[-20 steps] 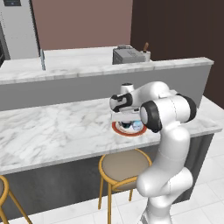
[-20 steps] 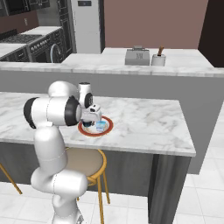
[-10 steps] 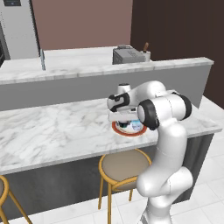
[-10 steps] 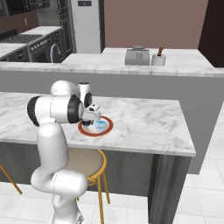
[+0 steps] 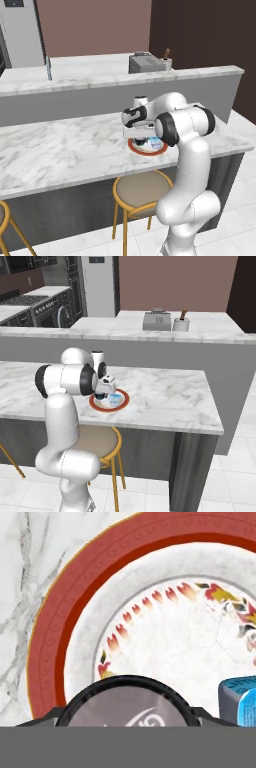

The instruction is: Place two yogurt containers on each plate.

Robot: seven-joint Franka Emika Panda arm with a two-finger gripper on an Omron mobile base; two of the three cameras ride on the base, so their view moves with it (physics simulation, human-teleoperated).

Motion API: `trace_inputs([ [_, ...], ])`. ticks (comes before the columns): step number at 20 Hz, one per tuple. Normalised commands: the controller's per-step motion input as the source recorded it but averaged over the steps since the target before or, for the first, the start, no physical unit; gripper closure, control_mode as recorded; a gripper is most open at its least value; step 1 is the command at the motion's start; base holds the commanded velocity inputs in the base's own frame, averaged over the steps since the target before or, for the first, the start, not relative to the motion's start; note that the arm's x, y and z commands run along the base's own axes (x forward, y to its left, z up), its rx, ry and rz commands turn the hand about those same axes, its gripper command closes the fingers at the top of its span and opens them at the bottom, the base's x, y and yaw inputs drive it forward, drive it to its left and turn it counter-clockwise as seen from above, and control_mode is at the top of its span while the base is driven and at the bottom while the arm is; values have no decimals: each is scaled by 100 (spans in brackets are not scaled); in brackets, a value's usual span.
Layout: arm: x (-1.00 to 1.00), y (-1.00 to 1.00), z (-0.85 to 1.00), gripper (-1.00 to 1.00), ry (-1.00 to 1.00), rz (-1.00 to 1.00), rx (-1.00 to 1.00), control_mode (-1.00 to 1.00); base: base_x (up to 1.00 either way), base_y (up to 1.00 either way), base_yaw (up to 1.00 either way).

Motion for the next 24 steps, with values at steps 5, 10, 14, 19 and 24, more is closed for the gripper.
trace_inputs([
  [5, 6, 0, -6, -100, 1, 0, 0, -100, 0, 0, 0],
  [10, 4, 0, 0, -100, 0, 0, 0, -100, 0, 0, 0],
  [14, 0, 0, 0, -100, 0, 0, 0, -100, 0, 0, 0],
  [19, 0, 0, 4, -100, 0, 0, 0, -100, 0, 0, 0],
  [24, -50, -13, 48, -100, 0, 0, 0, -100, 0, 0, 0],
])
